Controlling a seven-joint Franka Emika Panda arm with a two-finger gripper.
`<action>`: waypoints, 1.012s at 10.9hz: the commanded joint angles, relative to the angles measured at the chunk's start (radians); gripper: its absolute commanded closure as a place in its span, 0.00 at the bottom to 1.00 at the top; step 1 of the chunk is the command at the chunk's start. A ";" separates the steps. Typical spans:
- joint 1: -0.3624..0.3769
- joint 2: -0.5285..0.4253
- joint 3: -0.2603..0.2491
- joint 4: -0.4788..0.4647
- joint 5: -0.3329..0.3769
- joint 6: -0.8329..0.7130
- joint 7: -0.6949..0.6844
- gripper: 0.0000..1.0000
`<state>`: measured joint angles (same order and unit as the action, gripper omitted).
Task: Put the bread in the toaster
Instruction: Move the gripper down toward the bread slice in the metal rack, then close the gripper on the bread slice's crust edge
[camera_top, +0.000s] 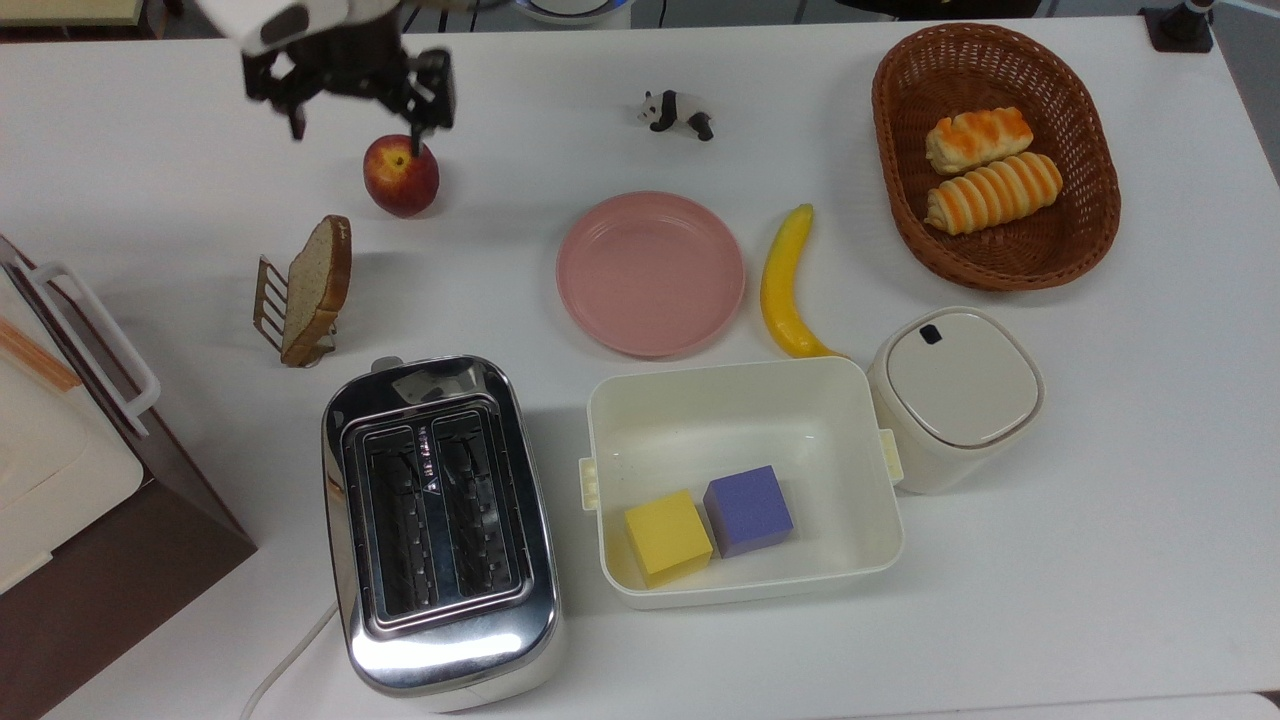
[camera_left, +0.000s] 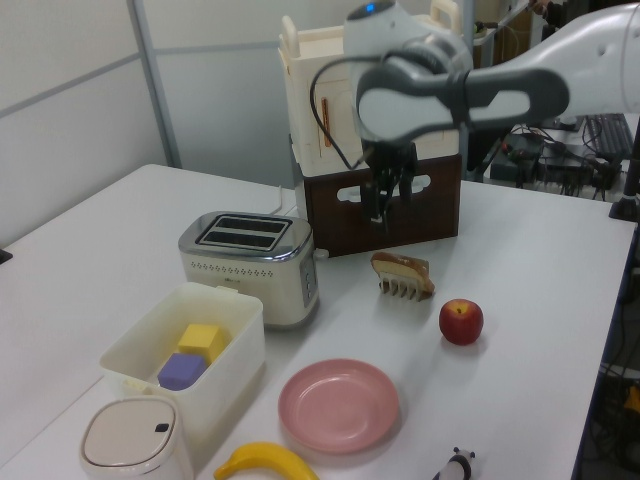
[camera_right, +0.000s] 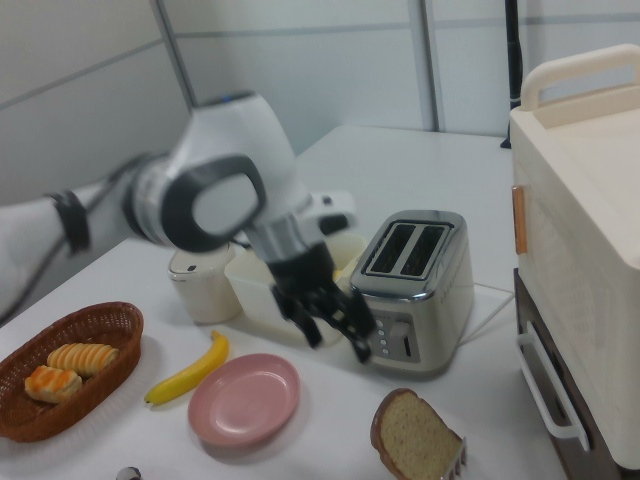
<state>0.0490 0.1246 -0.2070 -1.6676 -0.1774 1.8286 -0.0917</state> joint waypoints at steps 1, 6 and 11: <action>0.006 0.059 -0.035 -0.076 -0.082 0.156 -0.023 0.02; -0.014 0.142 -0.037 -0.081 -0.129 0.236 -0.022 0.04; -0.004 0.173 -0.037 -0.081 -0.137 0.241 -0.019 0.24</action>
<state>0.0313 0.2976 -0.2368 -1.7336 -0.2938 2.0419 -0.0973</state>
